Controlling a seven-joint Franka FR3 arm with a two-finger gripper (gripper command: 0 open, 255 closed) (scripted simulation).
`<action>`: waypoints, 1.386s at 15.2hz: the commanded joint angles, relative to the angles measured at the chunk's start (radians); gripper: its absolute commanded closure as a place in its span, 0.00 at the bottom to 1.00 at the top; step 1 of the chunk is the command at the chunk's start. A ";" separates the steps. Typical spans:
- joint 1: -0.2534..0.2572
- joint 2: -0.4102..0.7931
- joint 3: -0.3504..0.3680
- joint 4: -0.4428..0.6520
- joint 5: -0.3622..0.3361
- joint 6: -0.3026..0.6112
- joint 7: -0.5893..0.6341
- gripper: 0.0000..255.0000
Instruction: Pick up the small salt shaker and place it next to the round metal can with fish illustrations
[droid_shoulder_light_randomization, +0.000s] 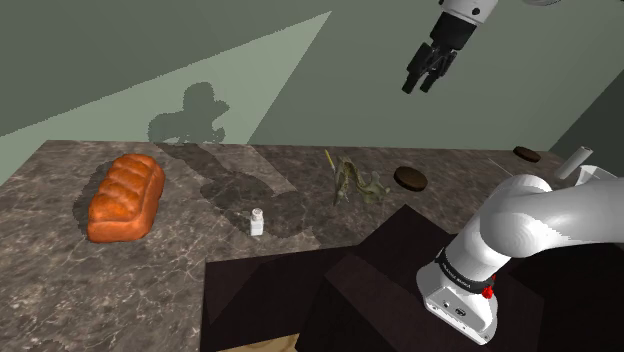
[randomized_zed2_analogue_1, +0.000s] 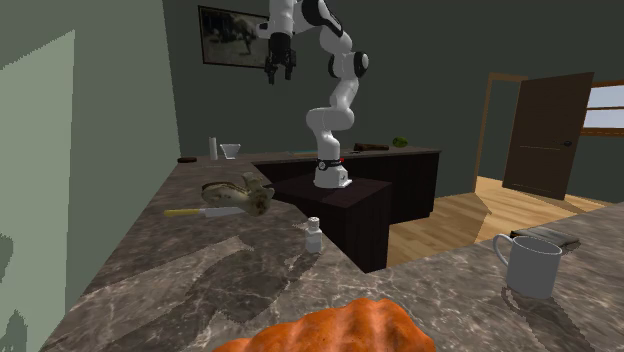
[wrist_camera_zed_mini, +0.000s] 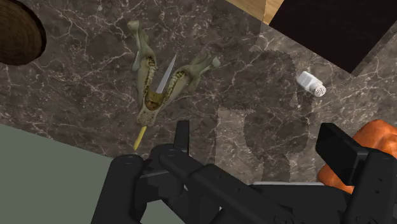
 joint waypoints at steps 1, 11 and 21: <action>0.000 0.000 0.000 0.000 0.000 0.000 0.000 0.00; 0.053 0.107 0.146 -0.186 0.066 0.300 0.125 0.00; 0.090 0.367 0.302 -0.239 0.091 0.619 0.265 0.00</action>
